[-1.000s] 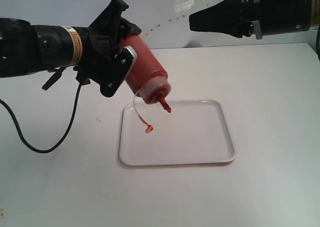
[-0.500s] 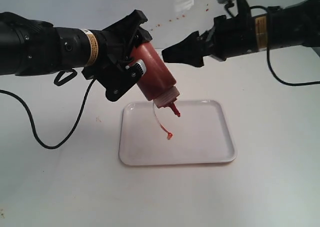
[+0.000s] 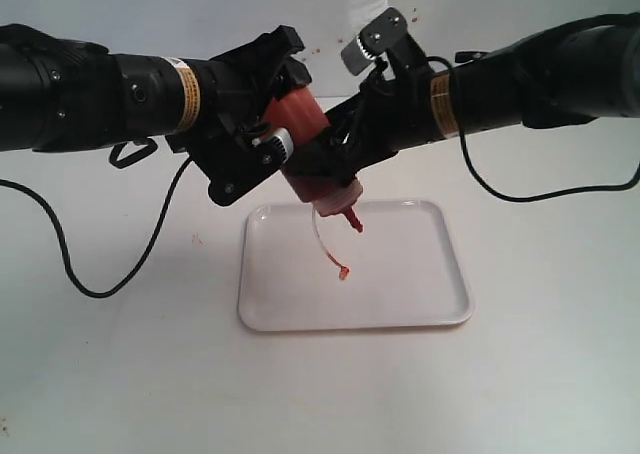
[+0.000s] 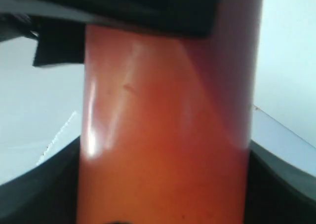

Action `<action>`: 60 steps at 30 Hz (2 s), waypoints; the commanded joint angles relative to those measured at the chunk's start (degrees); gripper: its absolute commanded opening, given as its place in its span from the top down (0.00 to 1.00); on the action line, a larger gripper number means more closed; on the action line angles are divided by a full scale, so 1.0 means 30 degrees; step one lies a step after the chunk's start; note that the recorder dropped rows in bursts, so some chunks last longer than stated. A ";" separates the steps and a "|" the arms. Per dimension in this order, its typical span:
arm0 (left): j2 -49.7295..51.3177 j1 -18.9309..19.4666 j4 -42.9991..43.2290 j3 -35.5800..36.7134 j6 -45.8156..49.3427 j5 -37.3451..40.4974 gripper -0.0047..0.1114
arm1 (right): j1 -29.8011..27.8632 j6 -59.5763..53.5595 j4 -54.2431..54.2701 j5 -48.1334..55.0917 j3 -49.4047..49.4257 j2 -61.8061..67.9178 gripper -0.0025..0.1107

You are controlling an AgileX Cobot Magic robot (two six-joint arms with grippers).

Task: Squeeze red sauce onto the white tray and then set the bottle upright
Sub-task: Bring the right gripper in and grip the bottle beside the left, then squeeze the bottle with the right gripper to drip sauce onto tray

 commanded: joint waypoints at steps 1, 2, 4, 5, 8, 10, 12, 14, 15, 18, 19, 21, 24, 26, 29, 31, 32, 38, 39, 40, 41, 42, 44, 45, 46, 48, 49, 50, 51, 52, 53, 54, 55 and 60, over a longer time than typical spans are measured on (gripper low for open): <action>-0.0249 -0.0699 -0.0360 -0.0262 0.0052 -0.0699 0.96 | 0.1126 -0.0637 0.0070 0.3946 -0.0159 0.0037 0.28; -0.0249 -0.0786 -0.0360 -0.0262 0.0052 -0.0664 0.96 | 0.1287 -0.0637 0.0070 0.4257 -0.0159 0.0037 0.34; -0.0249 -0.0913 -0.0360 -0.0262 0.0052 -0.0737 0.96 | 0.1507 -0.0717 0.0070 0.4170 -0.0159 0.0037 0.47; -0.0249 -0.0913 -0.0360 -0.0262 0.0052 -0.0785 0.96 | 0.1588 -0.0921 0.0070 0.4241 -0.0159 0.0037 0.57; -0.0249 -0.0913 -0.0360 -0.0262 0.0052 -0.0596 0.96 | 0.1588 -0.1440 0.0070 0.4346 -0.0159 0.0037 0.90; -0.0249 -0.0913 -0.0360 -0.0262 0.0052 -0.0342 0.96 | 0.1588 -0.1387 0.0070 0.4506 -0.0159 0.0037 0.98; -0.0249 -0.0913 -0.0360 -0.0262 0.0052 -0.0304 0.96 | 0.1588 -0.1387 0.0070 0.4568 -0.0159 0.0037 0.98; -0.0249 -0.0913 -0.0360 -0.0262 0.0052 -0.0304 0.96 | 0.1588 -0.1387 0.0070 0.4568 -0.0159 0.0037 0.98; -0.0249 -0.0913 -0.0360 -0.0262 0.0052 -0.0304 0.96 | 0.1588 -0.1387 0.0070 0.4443 -0.0159 0.0037 0.98; -0.0249 -0.0913 -0.0360 -0.0262 0.0302 -0.0302 0.96 | 0.1588 -0.1387 0.0070 0.4388 -0.0159 0.0037 0.98; -0.0249 -0.0913 -0.0360 -0.0262 0.0539 -0.0302 0.96 | 0.1588 -0.1387 0.0070 0.4386 -0.0159 0.0037 0.97; -0.0249 -0.0913 -0.0360 -0.0262 0.0539 -0.0302 0.96 | 0.1588 -0.1387 0.0070 0.4386 -0.0159 0.0037 0.89; -0.0249 -0.0913 -0.0360 -0.0262 0.0953 -0.0302 0.96 | 0.1588 -0.1387 0.0070 0.4386 -0.0159 0.0037 0.63; -0.0249 -0.0913 -0.0360 -0.0262 0.1086 -0.0229 0.96 | 0.1588 -0.1331 0.0070 0.4386 -0.0159 0.0037 0.37; -0.0249 -0.0913 -0.0360 -0.0262 0.1524 -0.0229 0.96 | 0.1588 -0.1247 0.0070 0.4457 -0.0159 0.0037 0.11; -0.0249 -0.0913 -0.0360 -0.0262 0.1626 -0.0229 0.96 | 0.1588 -0.1247 0.0259 0.4457 -0.0159 0.0037 0.10; -0.0249 -0.0913 -0.0360 -0.0262 0.1947 -0.0165 0.96 | 0.1588 -0.1247 0.0259 0.4375 -0.0159 0.0037 0.11; -0.0325 -0.0913 -0.0360 -0.0262 0.2440 -0.0085 0.96 | 0.1588 -0.1284 0.0600 0.3742 -0.0159 0.0037 0.19; -0.0325 -0.0913 -0.0360 -0.0262 0.2440 -0.0085 0.96 | 0.1588 -0.1352 0.0861 0.3696 -0.0159 0.0037 0.22; -0.0325 -0.0913 -0.0360 -0.0262 0.2440 -0.0085 0.96 | 0.1588 -0.1344 0.1179 0.3696 -0.0159 0.0037 0.28; -0.0325 -0.0913 -0.0360 -0.0262 0.2440 -0.0085 0.96 | 0.1588 -0.1375 0.1260 0.3599 -0.0159 0.0037 0.36; -0.0325 -0.0913 -0.0360 -0.0262 0.2440 -0.0085 0.96 | 0.1588 -0.1375 0.1260 0.3516 -0.0159 0.0037 0.46; -0.0325 -0.0913 -0.0360 -0.0262 0.2440 -0.0085 0.96 | 0.1588 -0.1375 0.0910 0.3350 -0.0159 0.0037 0.76; -0.0325 -0.0913 -0.0360 -0.0262 0.2440 -0.0085 0.96 | 0.1588 -0.1375 0.0737 0.3258 -0.0159 0.0037 0.89; -0.0325 -0.0913 -0.0360 -0.0262 0.2440 -0.0085 0.96 | 0.1588 -0.1320 0.0660 0.3184 -0.0159 0.0037 0.97; -0.0325 -0.0913 -0.0360 -0.0262 0.2440 -0.0085 0.96 | 0.1588 -0.1320 0.0660 0.3129 -0.0159 0.0037 0.97; -0.0325 -0.0913 -0.0360 -0.0262 0.2440 -0.0085 0.96 | 0.1588 -0.1320 0.0660 0.3129 -0.0159 0.0037 0.97; -0.0325 -0.0913 -0.0360 -0.0262 0.2440 -0.0085 0.96 | 0.1588 -0.1320 0.0660 0.3129 -0.0159 0.0037 0.97; -0.0325 -0.0913 -0.0360 -0.0262 0.2440 -0.0085 0.96 | 0.1588 -0.1320 0.0660 0.3129 -0.0159 0.0037 0.97; -0.0325 -0.0913 -0.0360 -0.0262 0.2440 -0.0085 0.96 | 0.1588 -0.1320 0.0660 0.3129 -0.0159 0.0037 0.97; -0.0325 -0.0913 -0.0360 -0.0262 0.2440 -0.0085 0.96 | 0.1588 -0.1320 0.0660 0.3091 -0.0159 0.0037 0.97; -0.0325 -0.0913 -0.0360 -0.0262 0.2440 -0.0085 0.96 | 0.1588 -0.1320 0.0660 0.3008 -0.0159 0.0037 0.97; -0.0325 -0.0913 -0.0360 -0.0262 0.2440 -0.0085 0.96 | 0.1588 -0.1320 0.0660 0.3008 -0.0159 0.0037 0.97; -0.0327 -0.0913 -0.0360 -0.0262 0.2478 -0.0085 0.96 | 0.1588 -0.1221 0.1475 0.3043 -0.0159 0.0037 0.91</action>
